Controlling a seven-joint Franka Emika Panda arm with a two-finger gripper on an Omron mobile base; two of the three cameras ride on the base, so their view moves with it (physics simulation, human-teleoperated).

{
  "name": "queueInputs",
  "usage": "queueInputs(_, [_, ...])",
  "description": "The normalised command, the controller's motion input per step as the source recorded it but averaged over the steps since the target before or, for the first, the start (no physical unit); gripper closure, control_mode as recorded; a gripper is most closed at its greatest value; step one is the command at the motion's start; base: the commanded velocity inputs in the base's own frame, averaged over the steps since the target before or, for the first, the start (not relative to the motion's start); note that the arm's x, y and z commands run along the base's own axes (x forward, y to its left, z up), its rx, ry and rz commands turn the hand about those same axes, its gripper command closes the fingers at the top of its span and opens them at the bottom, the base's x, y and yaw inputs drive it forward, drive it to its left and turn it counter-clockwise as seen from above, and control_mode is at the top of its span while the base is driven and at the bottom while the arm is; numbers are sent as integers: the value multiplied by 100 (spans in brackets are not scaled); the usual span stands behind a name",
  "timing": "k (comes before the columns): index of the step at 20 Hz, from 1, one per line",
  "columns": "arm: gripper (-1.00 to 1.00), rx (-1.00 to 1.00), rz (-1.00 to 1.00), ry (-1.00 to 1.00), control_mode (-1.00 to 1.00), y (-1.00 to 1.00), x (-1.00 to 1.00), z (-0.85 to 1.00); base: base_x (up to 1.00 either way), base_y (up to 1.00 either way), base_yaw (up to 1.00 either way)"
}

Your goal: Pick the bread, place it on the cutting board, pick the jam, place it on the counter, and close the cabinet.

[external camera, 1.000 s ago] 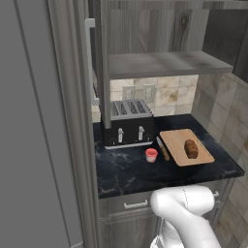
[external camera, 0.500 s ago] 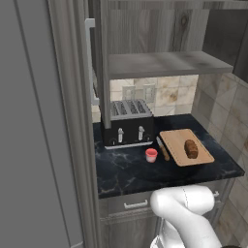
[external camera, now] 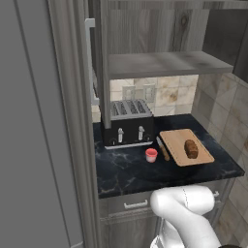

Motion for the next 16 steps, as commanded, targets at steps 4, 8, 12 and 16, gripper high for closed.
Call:
queueInputs(4, [-100, 0, 0, -5, -100, -1, 0, 18, 0, 0, 0])
queueInputs(8, [-100, 0, 0, -5, -100, 0, 0, 29, 0, 0, 0])
queueInputs(12, [-100, 0, 0, -4, -100, 0, 1, 31, 0, 0, 0])
queueInputs(16, [-100, 0, 0, -1, -100, 0, 16, 11, 0, 0, 0])
